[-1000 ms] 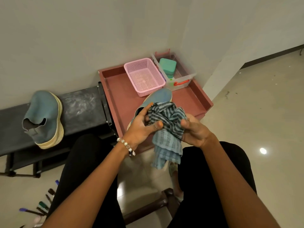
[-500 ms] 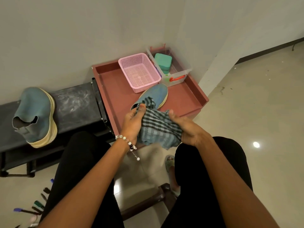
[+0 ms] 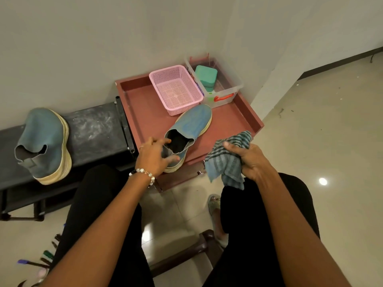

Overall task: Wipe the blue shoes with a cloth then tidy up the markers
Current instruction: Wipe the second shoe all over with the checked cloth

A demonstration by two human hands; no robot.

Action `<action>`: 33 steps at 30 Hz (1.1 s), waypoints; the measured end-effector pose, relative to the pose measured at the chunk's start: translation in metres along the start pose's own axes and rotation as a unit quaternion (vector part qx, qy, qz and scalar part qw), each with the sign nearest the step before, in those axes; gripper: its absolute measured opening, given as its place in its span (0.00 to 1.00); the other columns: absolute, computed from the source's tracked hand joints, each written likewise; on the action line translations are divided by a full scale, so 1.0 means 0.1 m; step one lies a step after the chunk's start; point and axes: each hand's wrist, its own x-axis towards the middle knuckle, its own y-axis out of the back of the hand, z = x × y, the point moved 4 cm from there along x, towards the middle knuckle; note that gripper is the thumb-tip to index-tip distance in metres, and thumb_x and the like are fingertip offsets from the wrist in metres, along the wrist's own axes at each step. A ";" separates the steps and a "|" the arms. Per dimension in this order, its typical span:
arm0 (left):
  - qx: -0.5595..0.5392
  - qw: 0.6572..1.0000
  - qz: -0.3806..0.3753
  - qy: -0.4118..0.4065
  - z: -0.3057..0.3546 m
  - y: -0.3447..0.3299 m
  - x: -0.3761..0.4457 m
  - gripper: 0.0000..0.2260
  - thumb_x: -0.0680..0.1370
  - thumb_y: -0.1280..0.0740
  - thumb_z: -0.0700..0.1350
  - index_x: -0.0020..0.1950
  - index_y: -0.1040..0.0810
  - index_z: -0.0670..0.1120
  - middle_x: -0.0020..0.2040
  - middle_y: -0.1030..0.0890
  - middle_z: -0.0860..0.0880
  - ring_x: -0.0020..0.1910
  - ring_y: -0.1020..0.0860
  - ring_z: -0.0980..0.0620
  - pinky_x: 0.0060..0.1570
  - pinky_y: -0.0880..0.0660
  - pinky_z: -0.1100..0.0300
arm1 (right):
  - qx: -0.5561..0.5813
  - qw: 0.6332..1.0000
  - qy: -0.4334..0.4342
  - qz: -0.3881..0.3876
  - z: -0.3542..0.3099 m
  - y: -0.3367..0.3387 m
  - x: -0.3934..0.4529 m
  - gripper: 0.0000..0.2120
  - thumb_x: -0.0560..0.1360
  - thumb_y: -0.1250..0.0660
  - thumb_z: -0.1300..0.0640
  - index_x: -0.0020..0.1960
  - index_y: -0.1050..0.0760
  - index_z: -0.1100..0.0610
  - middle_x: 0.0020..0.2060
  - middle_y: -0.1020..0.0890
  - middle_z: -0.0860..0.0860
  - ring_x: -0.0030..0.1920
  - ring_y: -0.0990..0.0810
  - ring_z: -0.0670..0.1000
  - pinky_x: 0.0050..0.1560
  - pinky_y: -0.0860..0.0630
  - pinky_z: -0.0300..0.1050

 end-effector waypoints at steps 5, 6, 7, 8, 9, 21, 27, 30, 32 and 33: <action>0.012 0.999 0.034 -0.034 0.00 -0.13 -0.02 0.14 0.72 0.27 0.50 0.52 0.24 0.45 0.50 0.23 0.47 0.50 0.24 0.44 0.44 0.29 0.56 | -0.062 0.996 0.005 0.062 0.17 -0.10 0.04 0.08 0.65 0.27 0.74 0.40 0.24 0.67 0.33 0.17 0.59 0.31 0.17 0.55 0.32 0.20 0.47; 0.003 0.998 0.044 -0.041 0.02 -0.12 -0.01 0.12 0.73 0.28 0.48 0.50 0.25 0.44 0.46 0.22 0.47 0.47 0.23 0.44 0.43 0.29 0.56 | -0.066 0.994 0.021 0.082 0.20 -0.12 0.06 0.08 0.65 0.27 0.74 0.40 0.24 0.67 0.34 0.17 0.59 0.31 0.17 0.55 0.33 0.20 0.49; -0.013 0.998 0.044 -0.042 0.03 -0.12 -0.01 0.11 0.73 0.28 0.46 0.51 0.25 0.43 0.44 0.21 0.47 0.45 0.22 0.44 0.43 0.27 0.55 | -0.072 0.991 0.043 0.103 0.22 -0.13 0.08 0.08 0.66 0.27 0.72 0.42 0.24 0.68 0.36 0.17 0.60 0.33 0.16 0.56 0.36 0.19 0.52; -0.034 0.998 0.039 -0.038 0.03 -0.12 -0.02 0.11 0.74 0.28 0.45 0.52 0.25 0.44 0.42 0.21 0.48 0.44 0.22 0.45 0.43 0.25 0.53 | -0.081 0.987 0.068 0.122 0.24 -0.15 0.10 0.10 0.66 0.26 0.71 0.46 0.24 0.68 0.39 0.16 0.60 0.36 0.16 0.57 0.39 0.18 0.55; -0.057 0.997 0.033 -0.031 0.02 -0.11 -0.02 0.13 0.74 0.28 0.45 0.55 0.25 0.45 0.41 0.21 0.49 0.43 0.21 0.46 0.43 0.25 0.54 | -0.097 0.982 0.093 0.133 0.26 -0.18 0.10 0.13 0.66 0.26 0.69 0.49 0.24 0.67 0.42 0.16 0.60 0.39 0.16 0.57 0.42 0.18 0.56; -0.128 0.992 0.011 -0.007 -0.08 -0.03 0.00 0.35 0.75 0.30 0.39 0.77 0.43 0.48 0.63 0.23 0.43 0.58 0.23 0.44 0.57 0.28 0.56 | -0.562 0.755 0.326 -0.083 1.03 -1.10 0.05 0.28 0.73 0.39 0.69 0.72 0.38 0.62 0.70 0.33 0.62 0.55 0.21 0.66 0.52 0.23 0.55; 0.163 0.963 0.097 -0.193 0.09 -0.05 -0.13 0.33 0.68 0.37 0.26 0.73 0.37 0.35 0.72 0.35 0.36 0.70 0.33 0.38 0.70 0.37 0.47 | -0.638 0.675 0.360 -0.091 1.07 -1.05 0.22 0.34 0.65 0.30 0.71 0.70 0.34 0.64 0.68 0.29 0.62 0.64 0.25 0.61 0.62 0.28 0.63; 0.269 0.916 0.111 -0.276 0.13 -0.20 -0.26 0.29 0.67 0.43 0.30 0.69 0.31 0.33 0.70 0.31 0.36 0.68 0.30 0.38 0.68 0.38 0.44 | -0.705 0.595 0.380 -0.065 1.01 -1.02 0.24 0.37 0.62 0.26 0.68 0.70 0.32 0.62 0.67 0.27 0.58 0.68 0.28 0.54 0.69 0.41 0.64; 0.305 0.918 0.074 -0.242 0.03 -0.27 -0.28 0.29 0.72 0.47 0.33 0.75 0.41 0.35 0.76 0.43 0.39 0.75 0.41 0.41 0.72 0.47 0.46 | -0.730 0.560 0.381 -0.087 0.94 -1.00 0.23 0.33 0.69 0.33 0.69 0.72 0.36 0.59 0.72 0.33 0.54 0.73 0.36 0.51 0.72 0.51 0.61; 0.315 0.926 0.044 -0.205 -0.06 -0.31 -0.26 0.28 0.76 0.50 0.35 0.77 0.51 0.37 0.78 0.52 0.41 0.77 0.50 0.43 0.73 0.52 0.47 | -0.747 0.545 0.367 -0.102 0.91 -0.98 0.25 0.32 0.71 0.37 0.69 0.74 0.38 0.56 0.74 0.37 0.52 0.75 0.42 0.49 0.73 0.56 0.59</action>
